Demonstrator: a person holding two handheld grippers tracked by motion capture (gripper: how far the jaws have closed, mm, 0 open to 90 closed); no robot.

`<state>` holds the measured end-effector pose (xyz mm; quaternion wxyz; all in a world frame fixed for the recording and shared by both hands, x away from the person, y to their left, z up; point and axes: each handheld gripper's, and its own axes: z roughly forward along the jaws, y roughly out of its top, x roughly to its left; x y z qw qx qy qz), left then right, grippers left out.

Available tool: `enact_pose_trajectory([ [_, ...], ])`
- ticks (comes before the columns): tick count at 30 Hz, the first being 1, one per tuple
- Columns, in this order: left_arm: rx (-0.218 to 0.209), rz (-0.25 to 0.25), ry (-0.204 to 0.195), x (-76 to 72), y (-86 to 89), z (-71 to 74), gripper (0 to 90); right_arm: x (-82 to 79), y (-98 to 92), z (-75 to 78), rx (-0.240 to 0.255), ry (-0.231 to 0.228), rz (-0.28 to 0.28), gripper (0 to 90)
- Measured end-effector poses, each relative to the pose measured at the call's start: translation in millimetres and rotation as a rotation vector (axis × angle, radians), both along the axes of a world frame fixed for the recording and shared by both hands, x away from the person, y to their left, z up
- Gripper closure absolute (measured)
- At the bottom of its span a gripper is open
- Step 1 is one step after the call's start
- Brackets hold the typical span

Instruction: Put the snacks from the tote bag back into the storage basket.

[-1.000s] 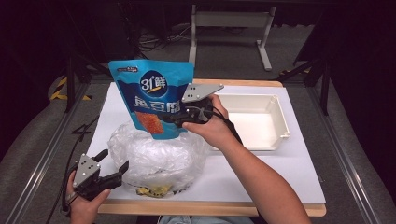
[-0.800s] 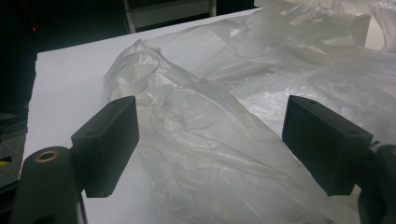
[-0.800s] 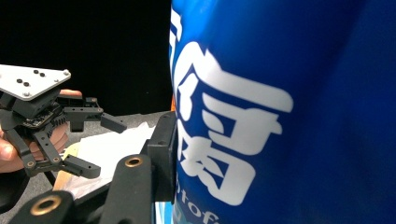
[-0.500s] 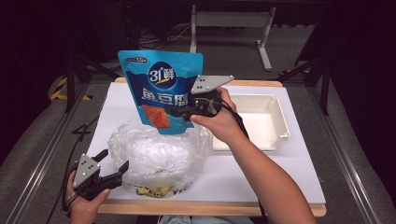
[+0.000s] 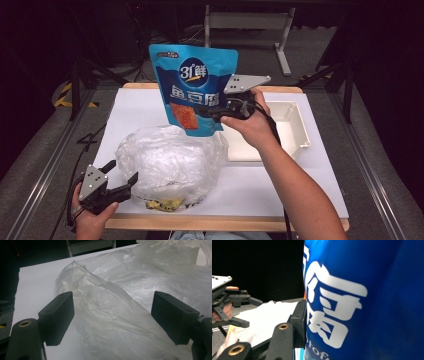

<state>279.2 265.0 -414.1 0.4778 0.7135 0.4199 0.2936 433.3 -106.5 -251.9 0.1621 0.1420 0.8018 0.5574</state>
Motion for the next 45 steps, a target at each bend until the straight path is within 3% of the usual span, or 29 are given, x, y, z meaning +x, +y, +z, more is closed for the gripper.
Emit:
enact_pose_trajectory([
  [14,0.003,0.006,0.002,-0.3,-1.0,0.1,19.7,9.9,-38.4,5.1,0.001,-0.004,-0.092,55.1],
  [27,0.001,0.008,0.001,0.1,-0.7,-0.2,19.7,29.3,-71.0,3.9,-0.011,-0.005,-0.172,55.1],
  [33,0.006,0.010,0.003,0.1,-0.8,-0.2,19.7,40.0,-86.9,0.9,-0.035,-0.007,-0.216,55.3],
  [45,0.004,0.006,0.006,0.6,-1.9,-0.9,19.7,55.3,-110.3,-11.1,-0.027,-0.001,-0.262,55.3],
])
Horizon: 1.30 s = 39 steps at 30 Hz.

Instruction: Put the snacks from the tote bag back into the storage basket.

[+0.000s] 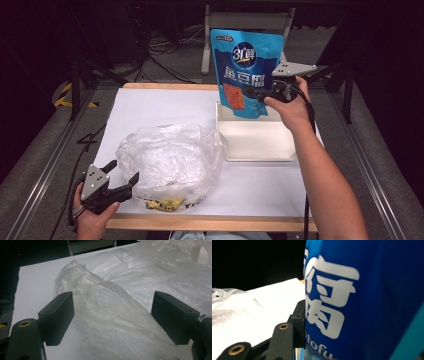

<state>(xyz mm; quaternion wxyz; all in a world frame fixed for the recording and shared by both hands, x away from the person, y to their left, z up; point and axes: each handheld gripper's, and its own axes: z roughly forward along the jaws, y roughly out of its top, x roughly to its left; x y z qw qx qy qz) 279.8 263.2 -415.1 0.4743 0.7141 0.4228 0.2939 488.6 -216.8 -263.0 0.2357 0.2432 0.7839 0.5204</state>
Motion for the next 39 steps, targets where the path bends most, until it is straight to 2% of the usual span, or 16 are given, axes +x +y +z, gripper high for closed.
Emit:
enact_pose_trajectory([
  [2,0.003,0.000,-0.001,-0.3,0.1,0.4,19.7,1.0,-0.8,-1.6,0.001,0.003,-0.007,55.4],
  [8,0.001,0.005,-0.003,-0.5,1.0,0.5,19.7,7.6,-3.9,-21.2,0.001,0.019,-0.030,56.0],
  [22,0.004,0.003,0.002,-0.3,0.7,0.3,19.7,14.8,-11.7,-58.8,-0.011,0.055,-0.029,56.1],
  [39,0.005,0.000,0.007,-0.1,0.3,-0.1,19.7,14.0,-14.5,-85.5,-0.043,0.075,-0.020,56.0],
])
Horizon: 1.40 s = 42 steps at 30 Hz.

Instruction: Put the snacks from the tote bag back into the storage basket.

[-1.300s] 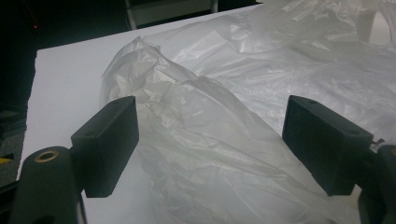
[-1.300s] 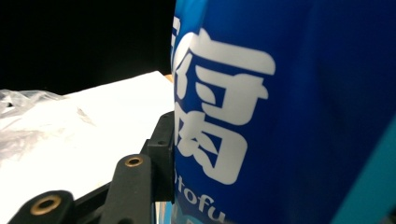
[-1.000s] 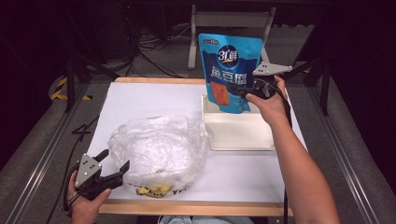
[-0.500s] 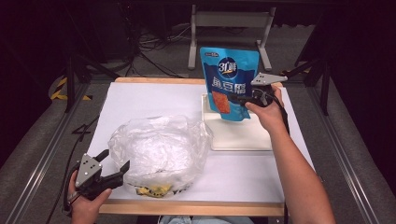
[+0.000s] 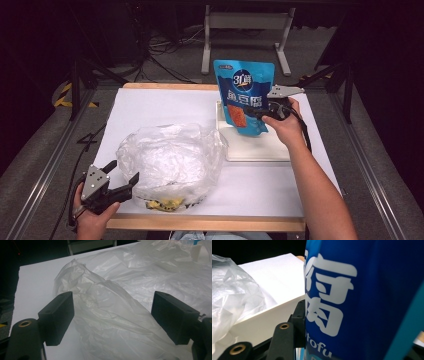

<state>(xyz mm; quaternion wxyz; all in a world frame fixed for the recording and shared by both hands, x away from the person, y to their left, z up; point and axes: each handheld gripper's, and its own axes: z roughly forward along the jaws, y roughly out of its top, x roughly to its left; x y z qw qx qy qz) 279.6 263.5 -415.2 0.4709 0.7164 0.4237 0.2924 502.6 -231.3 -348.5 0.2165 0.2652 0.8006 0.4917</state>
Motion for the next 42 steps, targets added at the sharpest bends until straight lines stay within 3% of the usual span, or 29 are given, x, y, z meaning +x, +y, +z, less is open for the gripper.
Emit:
enact_pose_trajectory([
  [5,-0.002,0.002,0.002,0.1,0.6,-0.4,19.7,-0.3,-0.7,-9.4,-0.008,0.006,-0.002,55.5],
  [16,-0.001,0.003,0.002,-0.3,-0.2,-0.3,19.7,-0.8,-9.9,-12.9,-0.020,-0.003,0.033,50.7],
  [19,-0.002,0.004,0.005,0.1,0.0,-0.6,19.6,-1.5,-17.1,-15.5,-0.054,0.009,0.033,49.4],
  [26,-0.003,0.001,0.008,0.9,-1.4,-0.9,19.6,-0.5,-28.7,-21.4,-0.031,0.028,0.038,46.5],
  [37,-0.010,0.000,0.011,1.0,-1.4,-1.1,19.5,-5.7,-36.5,-16.7,-0.075,0.018,0.000,33.4],
  [42,-0.010,0.003,0.012,0.8,-1.7,-0.9,19.5,-7.2,-37.1,-14.0,-0.061,0.013,-0.017,30.6],
])
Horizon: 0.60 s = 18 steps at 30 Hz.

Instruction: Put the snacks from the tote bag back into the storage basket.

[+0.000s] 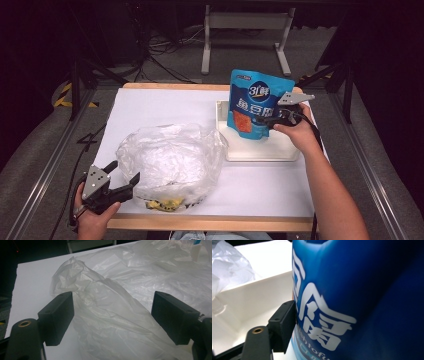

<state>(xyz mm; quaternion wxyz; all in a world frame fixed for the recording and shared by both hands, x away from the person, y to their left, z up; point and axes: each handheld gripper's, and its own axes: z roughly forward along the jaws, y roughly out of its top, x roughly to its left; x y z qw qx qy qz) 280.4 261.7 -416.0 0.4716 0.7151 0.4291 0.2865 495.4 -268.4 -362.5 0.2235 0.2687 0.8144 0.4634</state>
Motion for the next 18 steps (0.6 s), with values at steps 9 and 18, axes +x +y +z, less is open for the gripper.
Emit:
enact_pose_trajectory([
  [9,0.001,-0.002,0.003,0.7,-0.7,-0.4,19.5,-6.8,-9.5,4.8,0.068,-0.006,-0.023,27.4],
  [18,0.003,-0.005,0.001,0.5,-1.8,-0.3,19.6,-22.5,-16.2,18.2,0.081,-0.021,-0.061,27.0],
])
